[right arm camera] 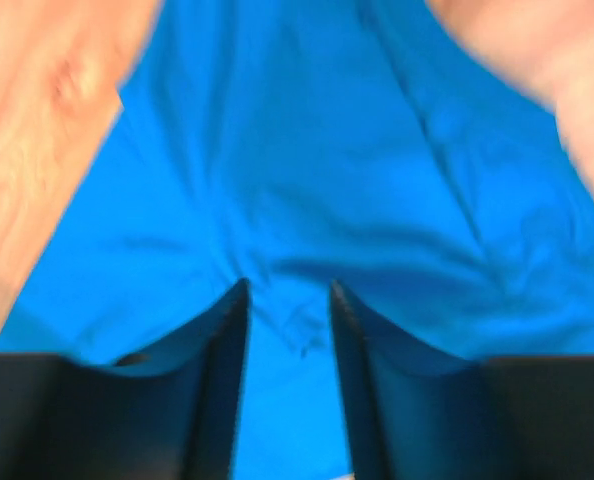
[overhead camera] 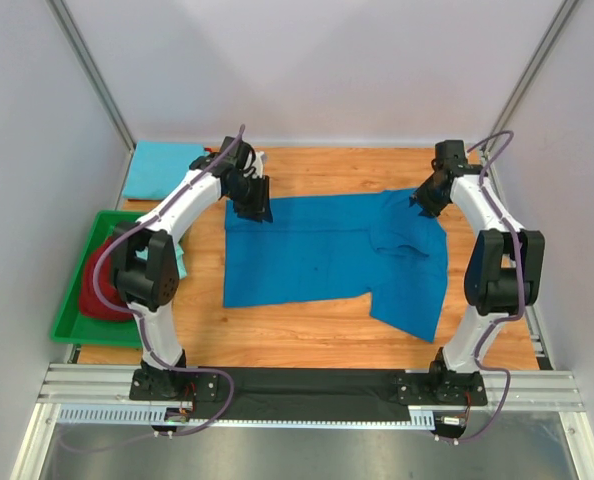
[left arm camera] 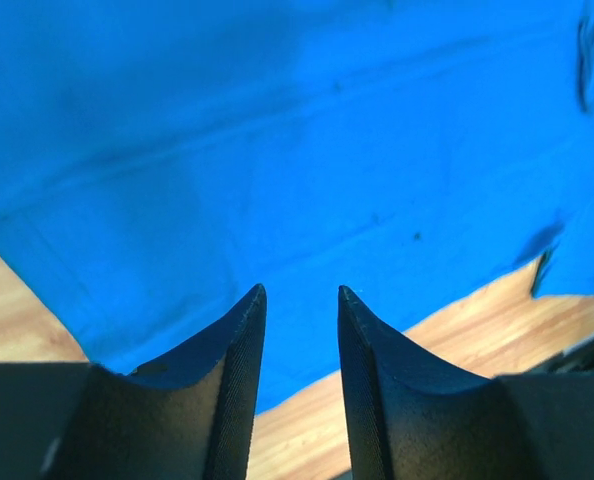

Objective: Fold and stack the t-shirts
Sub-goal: Fold the tshirt

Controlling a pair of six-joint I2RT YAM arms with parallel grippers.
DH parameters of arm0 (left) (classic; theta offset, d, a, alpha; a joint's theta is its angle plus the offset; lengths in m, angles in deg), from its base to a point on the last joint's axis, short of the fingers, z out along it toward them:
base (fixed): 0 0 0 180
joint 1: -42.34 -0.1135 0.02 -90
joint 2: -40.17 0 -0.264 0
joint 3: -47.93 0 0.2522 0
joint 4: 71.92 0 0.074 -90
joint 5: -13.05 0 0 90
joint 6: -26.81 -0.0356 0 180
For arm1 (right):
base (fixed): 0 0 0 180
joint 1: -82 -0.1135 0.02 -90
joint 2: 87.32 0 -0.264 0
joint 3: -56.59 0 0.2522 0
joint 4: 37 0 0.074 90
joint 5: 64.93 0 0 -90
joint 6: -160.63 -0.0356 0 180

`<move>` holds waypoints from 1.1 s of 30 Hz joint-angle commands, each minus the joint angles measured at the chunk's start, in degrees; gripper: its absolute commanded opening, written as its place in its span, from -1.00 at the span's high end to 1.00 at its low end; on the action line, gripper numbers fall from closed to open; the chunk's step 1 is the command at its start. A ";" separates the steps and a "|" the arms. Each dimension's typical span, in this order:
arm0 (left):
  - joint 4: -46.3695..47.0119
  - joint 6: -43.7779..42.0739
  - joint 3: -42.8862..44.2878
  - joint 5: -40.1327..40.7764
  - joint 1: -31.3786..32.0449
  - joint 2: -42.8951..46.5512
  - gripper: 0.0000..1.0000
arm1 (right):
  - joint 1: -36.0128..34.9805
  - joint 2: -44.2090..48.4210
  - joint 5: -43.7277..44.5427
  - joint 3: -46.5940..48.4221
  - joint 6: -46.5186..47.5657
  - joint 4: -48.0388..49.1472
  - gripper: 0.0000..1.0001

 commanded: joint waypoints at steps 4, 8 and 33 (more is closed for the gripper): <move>1.81 3.62 6.77 1.69 -3.59 -5.86 0.23 | -0.78 -10.17 9.61 9.71 9.30 9.81 0.75; 2.68 7.48 7.49 2.31 -7.28 -10.17 0.26 | 0.87 -17.12 12.08 17.01 10.44 9.46 0.95; 9.45 9.25 10.38 4.86 -12.30 -15.54 0.21 | 9.51 -29.45 3.82 36.19 11.49 0.11 0.32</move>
